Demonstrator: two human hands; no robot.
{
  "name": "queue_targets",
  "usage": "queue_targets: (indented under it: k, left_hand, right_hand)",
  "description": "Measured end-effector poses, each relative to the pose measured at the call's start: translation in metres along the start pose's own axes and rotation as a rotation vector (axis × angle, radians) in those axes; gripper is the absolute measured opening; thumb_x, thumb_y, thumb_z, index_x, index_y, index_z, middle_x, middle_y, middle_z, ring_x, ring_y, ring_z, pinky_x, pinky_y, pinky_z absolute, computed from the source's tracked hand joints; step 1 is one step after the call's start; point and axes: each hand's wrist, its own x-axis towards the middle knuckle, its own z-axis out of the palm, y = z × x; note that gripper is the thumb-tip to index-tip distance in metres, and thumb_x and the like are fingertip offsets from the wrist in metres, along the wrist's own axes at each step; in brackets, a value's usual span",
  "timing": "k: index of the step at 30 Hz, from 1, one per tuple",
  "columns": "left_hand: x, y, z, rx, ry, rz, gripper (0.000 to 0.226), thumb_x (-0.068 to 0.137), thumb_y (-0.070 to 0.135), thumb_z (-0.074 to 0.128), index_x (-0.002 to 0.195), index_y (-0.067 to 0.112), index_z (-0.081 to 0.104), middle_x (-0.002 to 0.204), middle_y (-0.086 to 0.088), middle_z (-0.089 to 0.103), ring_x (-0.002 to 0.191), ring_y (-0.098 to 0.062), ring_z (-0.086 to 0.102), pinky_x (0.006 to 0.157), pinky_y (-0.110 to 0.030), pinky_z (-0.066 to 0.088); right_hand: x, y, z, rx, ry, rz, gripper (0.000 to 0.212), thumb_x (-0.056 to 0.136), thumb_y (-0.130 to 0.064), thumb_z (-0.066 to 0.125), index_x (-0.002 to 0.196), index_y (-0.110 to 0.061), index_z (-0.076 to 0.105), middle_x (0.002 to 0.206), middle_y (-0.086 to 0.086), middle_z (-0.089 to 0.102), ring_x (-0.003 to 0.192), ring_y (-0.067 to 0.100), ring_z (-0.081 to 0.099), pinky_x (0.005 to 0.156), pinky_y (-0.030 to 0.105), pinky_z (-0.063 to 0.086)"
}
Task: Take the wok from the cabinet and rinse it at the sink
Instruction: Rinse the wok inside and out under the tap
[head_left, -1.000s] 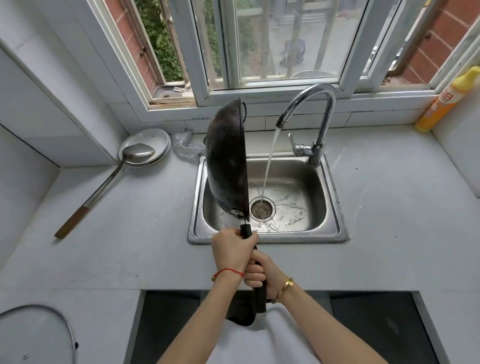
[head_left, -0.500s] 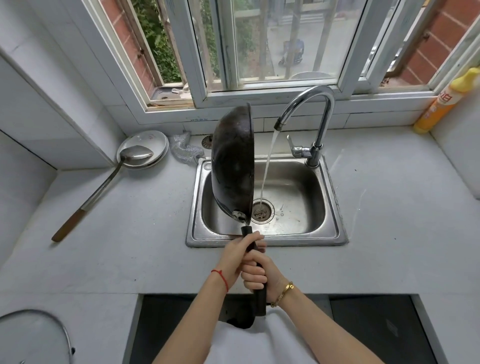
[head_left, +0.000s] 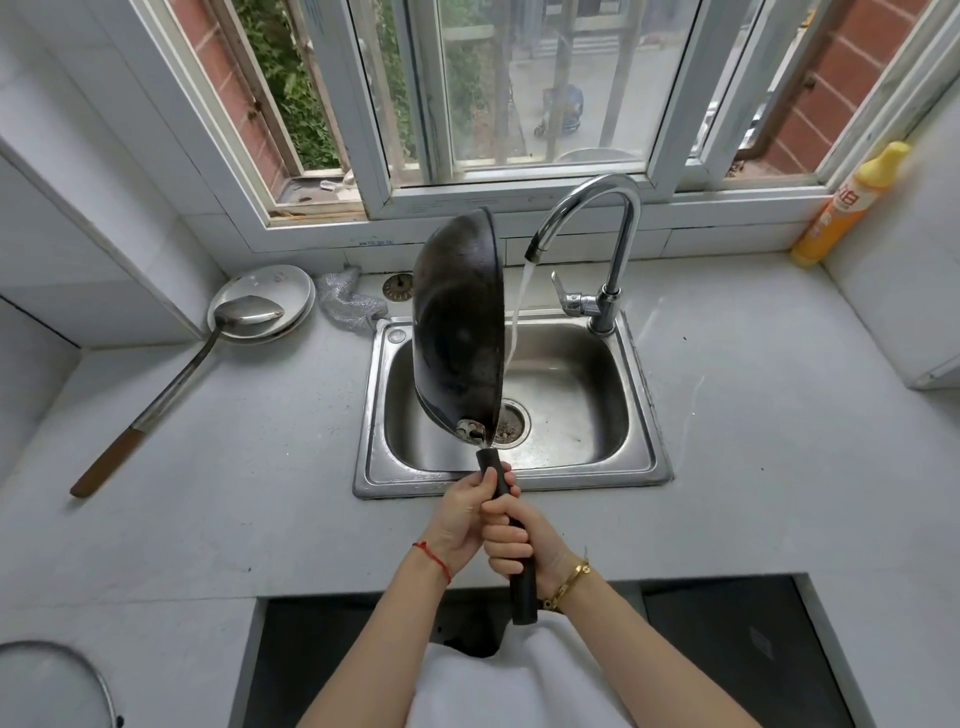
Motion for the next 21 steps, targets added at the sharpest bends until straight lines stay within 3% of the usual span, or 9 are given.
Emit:
queue_targets:
  k: [2, 6, 11, 21]
  left_hand:
    - [0.002, -0.001, -0.001, -0.011, 0.007, -0.003, 0.016, 0.094, 0.015, 0.049, 0.099, 0.004, 0.058, 0.082, -0.004, 0.06, 0.078, -0.016, 0.059, 0.073, -0.023, 0.054]
    - [0.001, -0.006, -0.002, 0.031, -0.003, -0.012, 0.015, 0.098, 0.01, 0.045, 0.101, 0.002, 0.058, 0.08, -0.006, 0.06, 0.079, -0.019, 0.057, 0.082, -0.031, 0.049]
    - [0.002, -0.014, 0.006, 0.1, -0.024, -0.001, 0.014, 0.1, 0.005, 0.042, 0.098, 0.002, 0.055, 0.084, -0.008, 0.057, 0.075, -0.019, 0.06, 0.075, -0.03, 0.056]
    - [0.007, -0.021, -0.008, 0.21, 0.031, 0.019, 0.011, 0.099, 0.007, 0.046, 0.099, 0.002, 0.056, 0.081, -0.007, 0.061, 0.074, -0.019, 0.063, 0.079, -0.031, 0.055]
  right_hand:
    - [-0.007, -0.005, 0.004, -0.222, 0.165, 0.008, 0.037, 0.09, -0.025, 0.054, 0.055, -0.018, 0.045, 0.04, -0.005, 0.034, 0.032, 0.007, 0.033, 0.033, 0.017, 0.028]
    - [-0.023, -0.008, 0.01, -0.497, 0.413, -0.01, 0.023, 0.089, -0.024, 0.059, 0.069, -0.014, 0.054, 0.053, 0.002, 0.049, 0.043, 0.013, 0.048, 0.045, 0.022, 0.046]
    - [-0.014, 0.015, 0.006, -0.81, 0.832, -0.287, 0.019, 0.084, -0.019, 0.059, 0.066, -0.016, 0.055, 0.055, 0.002, 0.05, 0.048, 0.019, 0.05, 0.046, 0.026, 0.042]
    - [-0.002, 0.022, -0.005, -0.824, 0.784, -0.263, 0.018, 0.088, -0.024, 0.06, 0.073, -0.014, 0.056, 0.06, 0.004, 0.051, 0.047, 0.016, 0.051, 0.041, 0.023, 0.044]
